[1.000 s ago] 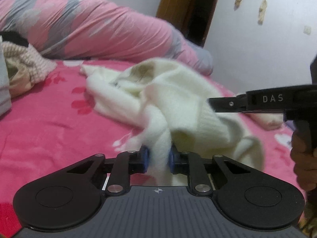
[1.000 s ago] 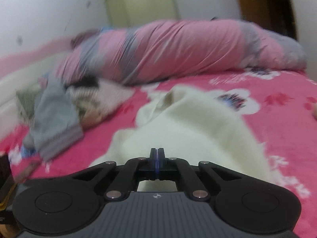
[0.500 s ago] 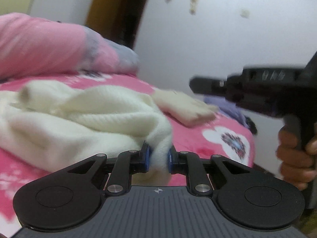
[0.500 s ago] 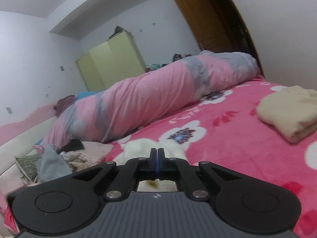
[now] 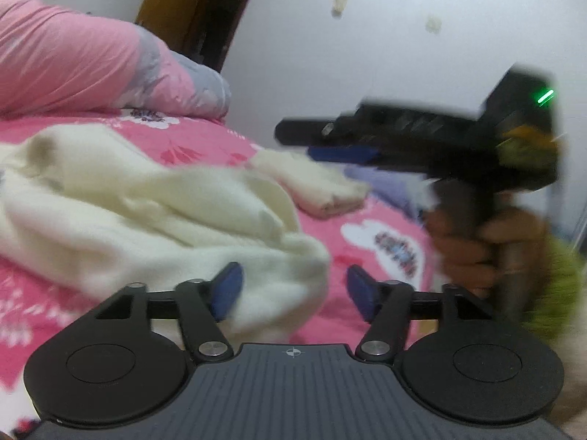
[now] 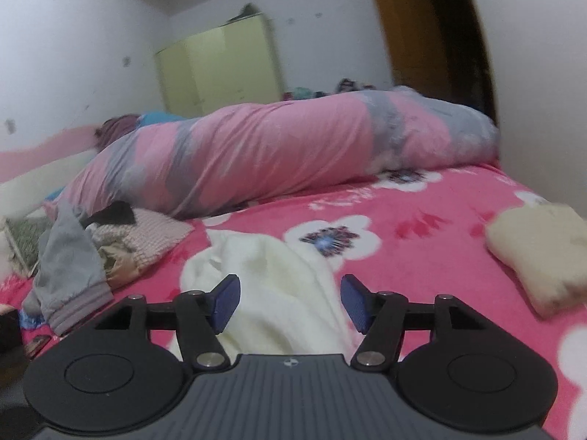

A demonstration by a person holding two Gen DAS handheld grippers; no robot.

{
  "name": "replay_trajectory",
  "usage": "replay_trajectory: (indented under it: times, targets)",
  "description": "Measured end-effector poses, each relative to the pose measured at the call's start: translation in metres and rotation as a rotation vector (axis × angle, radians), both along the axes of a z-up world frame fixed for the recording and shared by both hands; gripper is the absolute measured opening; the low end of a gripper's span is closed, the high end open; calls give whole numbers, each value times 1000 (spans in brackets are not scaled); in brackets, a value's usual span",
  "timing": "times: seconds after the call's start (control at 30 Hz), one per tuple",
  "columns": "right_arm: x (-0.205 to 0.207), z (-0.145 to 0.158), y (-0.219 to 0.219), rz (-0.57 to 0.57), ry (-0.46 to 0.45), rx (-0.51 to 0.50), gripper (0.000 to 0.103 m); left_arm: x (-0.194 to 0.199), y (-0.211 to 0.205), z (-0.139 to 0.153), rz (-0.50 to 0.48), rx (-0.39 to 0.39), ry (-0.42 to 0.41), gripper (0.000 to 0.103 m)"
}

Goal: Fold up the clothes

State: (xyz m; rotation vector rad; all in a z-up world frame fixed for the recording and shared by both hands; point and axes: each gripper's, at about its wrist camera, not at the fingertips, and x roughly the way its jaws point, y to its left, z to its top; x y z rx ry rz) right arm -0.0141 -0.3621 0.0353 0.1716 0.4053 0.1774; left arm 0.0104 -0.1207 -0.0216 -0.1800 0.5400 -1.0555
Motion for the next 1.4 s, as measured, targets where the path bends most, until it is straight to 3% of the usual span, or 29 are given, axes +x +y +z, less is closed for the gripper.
replay_trajectory:
  times: [0.1,0.27,0.3,0.43,0.5,0.57,0.63,0.77,0.9,0.97,1.13,1.23,1.3,1.4]
  targets:
    - [35,5,24,47,10,-49,68,14,41,6,73,-93,57,91]
    - [95,5,61,109,100,-134,69,50,93,-10,237,-208,179,94]
    - [109,3,69,121,123,-161,70,62,98,-18,292,-197,227,94]
    - [160,-17,97,163,249,-309,71,107,97,-53,513,-20,381,90]
    - [184,-33,109,190,305,-387,63,125,95,-69,552,2,452,85]
    - [197,-53,116,186,305,-500,28,136,91,-78,568,-18,504,85]
    - [200,-65,109,151,297,-511,7,140,82,-79,570,-35,492,85]
    - [179,-40,59,32,174,-298,5,142,79,-76,563,-54,478,85]
    - [136,-21,-12,-158,101,-99,5,147,67,-76,585,1,430,81]
    - [116,-28,-42,-247,99,-40,5,150,60,-75,620,33,402,75]
    - [76,-97,-107,-389,256,230,5,166,49,-83,703,32,414,55]
    - [59,-142,-108,-389,303,333,6,171,41,-82,743,25,411,33]
    - [53,-139,-105,-383,260,316,6,172,42,-77,766,16,403,19]
    - [53,-128,-102,-358,233,322,6,164,56,-65,834,-48,367,15]
